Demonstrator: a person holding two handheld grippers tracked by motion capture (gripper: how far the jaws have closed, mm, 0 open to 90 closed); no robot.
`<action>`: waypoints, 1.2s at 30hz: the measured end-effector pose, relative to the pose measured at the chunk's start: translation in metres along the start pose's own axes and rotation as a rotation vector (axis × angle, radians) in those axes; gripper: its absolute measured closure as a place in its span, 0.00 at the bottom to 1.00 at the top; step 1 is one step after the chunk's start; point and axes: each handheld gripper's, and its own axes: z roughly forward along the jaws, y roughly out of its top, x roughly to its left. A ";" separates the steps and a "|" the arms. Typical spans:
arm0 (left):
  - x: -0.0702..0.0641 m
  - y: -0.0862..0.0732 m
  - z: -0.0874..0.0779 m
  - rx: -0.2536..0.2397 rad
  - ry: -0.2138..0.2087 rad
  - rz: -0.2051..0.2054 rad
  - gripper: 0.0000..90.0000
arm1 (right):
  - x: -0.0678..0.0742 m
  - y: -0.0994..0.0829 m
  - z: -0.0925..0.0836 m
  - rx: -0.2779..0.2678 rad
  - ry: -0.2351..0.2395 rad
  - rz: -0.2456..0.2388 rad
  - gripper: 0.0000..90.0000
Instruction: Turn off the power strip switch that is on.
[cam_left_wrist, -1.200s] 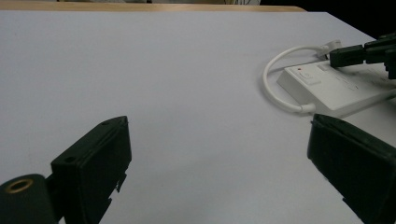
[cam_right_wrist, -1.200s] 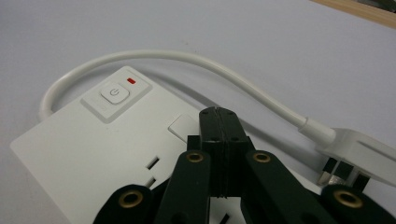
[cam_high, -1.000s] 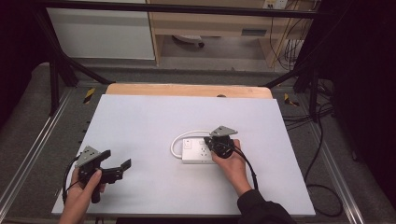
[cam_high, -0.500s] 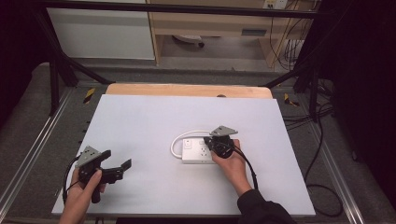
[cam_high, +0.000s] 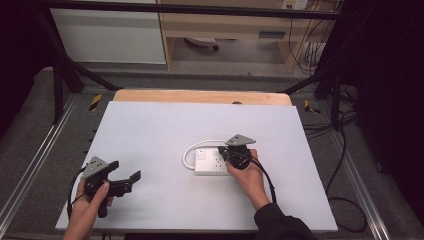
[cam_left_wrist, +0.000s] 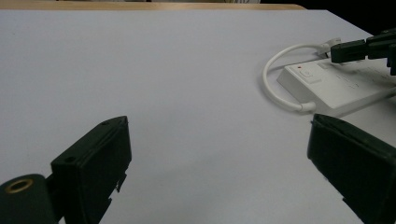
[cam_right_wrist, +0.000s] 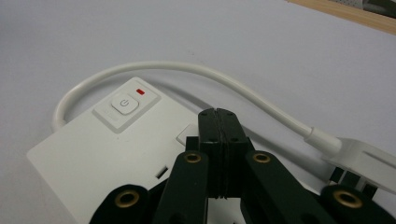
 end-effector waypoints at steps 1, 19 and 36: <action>0.000 0.000 0.000 0.000 0.000 0.001 0.07 | 0.000 0.000 0.000 -0.002 0.002 0.003 1.00; 0.000 0.000 0.000 0.000 -0.001 0.005 0.07 | 0.000 0.005 -0.005 -0.024 0.018 0.020 0.87; 0.000 0.000 0.000 0.005 -0.001 0.011 0.07 | -0.001 0.013 -0.011 -0.045 0.011 0.060 0.47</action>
